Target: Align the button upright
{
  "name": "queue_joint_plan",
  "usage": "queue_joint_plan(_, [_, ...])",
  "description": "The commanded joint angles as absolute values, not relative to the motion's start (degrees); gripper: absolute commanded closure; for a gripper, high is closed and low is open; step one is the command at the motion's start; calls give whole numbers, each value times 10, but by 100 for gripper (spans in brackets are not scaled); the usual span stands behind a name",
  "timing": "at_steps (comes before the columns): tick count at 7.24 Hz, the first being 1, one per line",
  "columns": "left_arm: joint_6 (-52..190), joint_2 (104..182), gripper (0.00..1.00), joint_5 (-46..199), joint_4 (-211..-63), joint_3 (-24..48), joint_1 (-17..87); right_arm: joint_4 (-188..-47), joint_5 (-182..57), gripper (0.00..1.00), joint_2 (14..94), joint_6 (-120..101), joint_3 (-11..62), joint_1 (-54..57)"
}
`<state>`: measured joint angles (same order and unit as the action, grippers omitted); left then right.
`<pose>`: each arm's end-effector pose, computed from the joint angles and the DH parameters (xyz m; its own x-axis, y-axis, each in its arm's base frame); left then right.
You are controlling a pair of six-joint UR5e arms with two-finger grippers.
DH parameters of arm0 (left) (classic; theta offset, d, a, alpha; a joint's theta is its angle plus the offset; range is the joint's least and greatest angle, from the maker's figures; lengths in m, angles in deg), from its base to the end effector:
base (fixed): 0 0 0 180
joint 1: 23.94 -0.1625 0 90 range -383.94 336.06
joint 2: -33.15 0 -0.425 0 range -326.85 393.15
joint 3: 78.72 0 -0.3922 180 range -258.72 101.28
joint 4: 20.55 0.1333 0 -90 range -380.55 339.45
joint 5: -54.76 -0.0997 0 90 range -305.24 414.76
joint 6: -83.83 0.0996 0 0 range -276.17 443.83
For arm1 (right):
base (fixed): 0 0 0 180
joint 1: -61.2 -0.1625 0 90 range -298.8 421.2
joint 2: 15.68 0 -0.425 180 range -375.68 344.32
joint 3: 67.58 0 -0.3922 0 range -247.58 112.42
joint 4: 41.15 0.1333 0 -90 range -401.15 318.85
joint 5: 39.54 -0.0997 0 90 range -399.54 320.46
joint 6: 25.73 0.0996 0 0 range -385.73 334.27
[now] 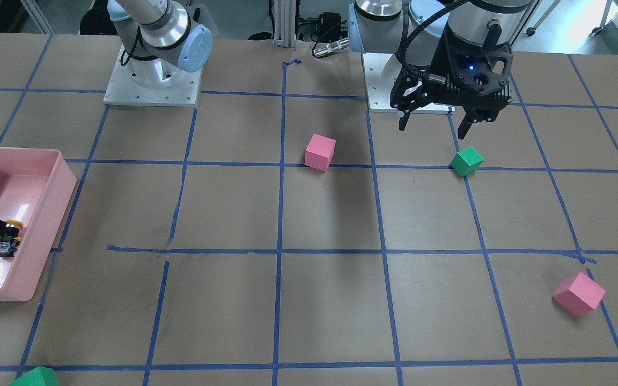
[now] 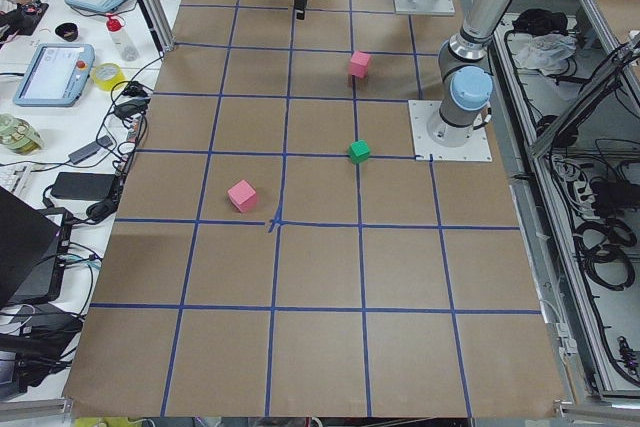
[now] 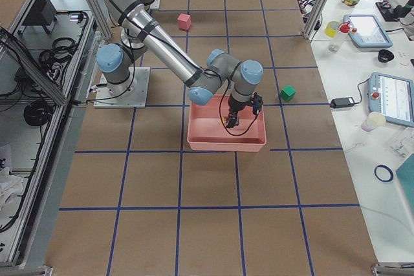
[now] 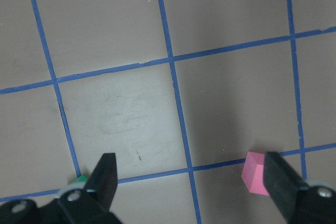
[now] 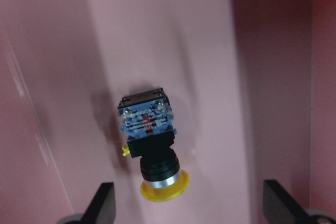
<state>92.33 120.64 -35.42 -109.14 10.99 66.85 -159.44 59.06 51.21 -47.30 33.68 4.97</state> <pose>-0.1396 -0.4780 0.5142 -0.9869 0.1608 -0.0139 0.1614 0.9842 -0.0721 -0.2236 -0.5473 0.2235 -0.9758 0.1950 0.0993 0.2086 0.9659 0.1532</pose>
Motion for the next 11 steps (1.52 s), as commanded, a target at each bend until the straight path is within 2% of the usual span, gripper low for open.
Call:
queue_joint_plan(1, [924,1206,0,-353,-1091,109,668,-1610,601,1,510,-497,353,57])
queue_joint_plan(4, [923,1206,0,-354,-1091,110,669,-1630,604,1,490,-521,354,75])
queue_joint_plan(6, [923,1206,0,-353,-1091,110,669,-1631,603,4,488,-521,372,77])
queue_joint_plan(7, [923,1206,0,-354,-1091,110,668,-1631,602,18,488,-521,375,77])
queue_joint_plan(8, [923,1206,0,-353,-1091,110,668,-1631,602,19,488,-522,375,80])
queue_joint_plan(9, [923,1206,0,-354,-1091,110,668,-1631,603,17,488,-522,375,80])
queue_joint_plan(11, [923,1206,0,-353,-1091,109,668,-1633,602,1,490,-521,364,80])
